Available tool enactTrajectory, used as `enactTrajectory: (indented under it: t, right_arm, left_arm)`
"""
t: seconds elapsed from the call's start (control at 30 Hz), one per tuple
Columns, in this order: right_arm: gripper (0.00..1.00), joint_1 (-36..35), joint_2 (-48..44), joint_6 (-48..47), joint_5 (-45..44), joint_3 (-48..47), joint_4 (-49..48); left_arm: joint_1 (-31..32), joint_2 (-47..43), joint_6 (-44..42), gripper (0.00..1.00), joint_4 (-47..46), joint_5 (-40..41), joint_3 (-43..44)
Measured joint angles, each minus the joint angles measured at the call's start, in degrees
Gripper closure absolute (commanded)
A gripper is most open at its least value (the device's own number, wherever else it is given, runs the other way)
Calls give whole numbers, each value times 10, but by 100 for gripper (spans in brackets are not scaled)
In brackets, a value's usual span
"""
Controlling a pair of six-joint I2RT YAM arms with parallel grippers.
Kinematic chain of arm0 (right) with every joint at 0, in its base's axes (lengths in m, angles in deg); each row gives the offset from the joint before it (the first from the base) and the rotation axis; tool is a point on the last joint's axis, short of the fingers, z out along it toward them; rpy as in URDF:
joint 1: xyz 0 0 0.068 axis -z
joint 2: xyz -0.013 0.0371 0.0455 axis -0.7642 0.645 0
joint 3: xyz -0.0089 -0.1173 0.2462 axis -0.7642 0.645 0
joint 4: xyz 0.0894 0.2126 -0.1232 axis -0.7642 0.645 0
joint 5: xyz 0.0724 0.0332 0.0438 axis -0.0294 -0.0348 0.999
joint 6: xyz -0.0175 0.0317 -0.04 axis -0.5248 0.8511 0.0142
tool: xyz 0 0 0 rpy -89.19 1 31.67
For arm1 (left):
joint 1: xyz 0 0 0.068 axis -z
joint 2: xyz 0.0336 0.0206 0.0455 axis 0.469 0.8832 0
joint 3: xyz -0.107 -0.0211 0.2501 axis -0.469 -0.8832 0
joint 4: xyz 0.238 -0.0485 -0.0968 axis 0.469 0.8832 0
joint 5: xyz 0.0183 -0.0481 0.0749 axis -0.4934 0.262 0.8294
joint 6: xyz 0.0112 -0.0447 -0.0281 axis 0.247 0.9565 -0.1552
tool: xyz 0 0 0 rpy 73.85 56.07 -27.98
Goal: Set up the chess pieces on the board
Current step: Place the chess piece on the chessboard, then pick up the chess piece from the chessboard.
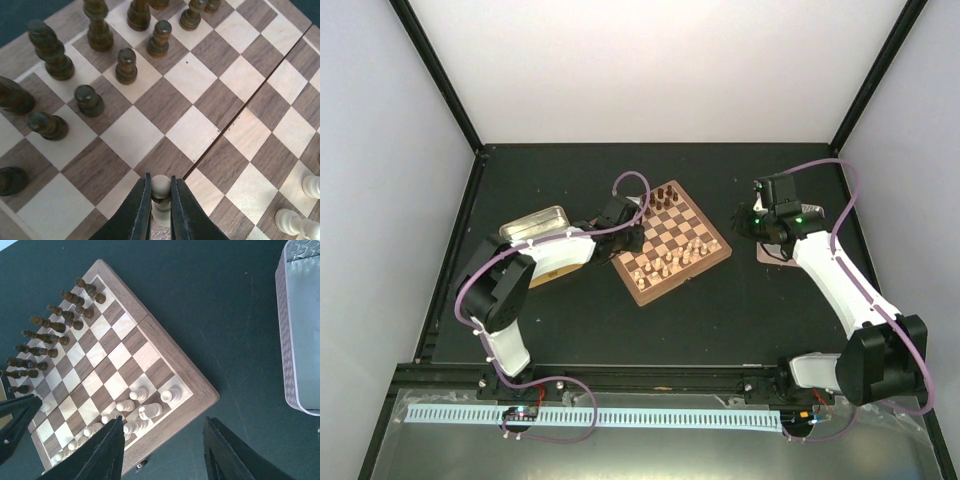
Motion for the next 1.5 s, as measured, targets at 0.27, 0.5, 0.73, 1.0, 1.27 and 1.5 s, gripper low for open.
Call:
enactTrajectory:
  t: [0.27, 0.5, 0.73, 1.0, 1.27, 1.5]
  right_arm:
    - [55, 0, -6, 0, -4, 2, 2]
    - [55, 0, -5, -4, 0, 2, 1]
    - [42, -17, 47, -62, 42, -68, 10]
    - [38, -147, 196, -136, 54, -227, 36]
    - [45, -243, 372, -181, 30, -372, 108]
    - [61, -275, 449, -188, 0, -433, 150]
  left_arm:
    - [9, 8, -21, 66, -6, 8, 0]
    - [9, 2, -30, 59, 9, 7, 1]
    - [-11, -57, -14, 53, 51, 2, 10]
    - [-116, -208, 48, 52, 64, 4, -30]
    - [-195, -284, 87, 51, 101, -1, -118]
    - [-220, -307, 94, 51, 114, -19, -144]
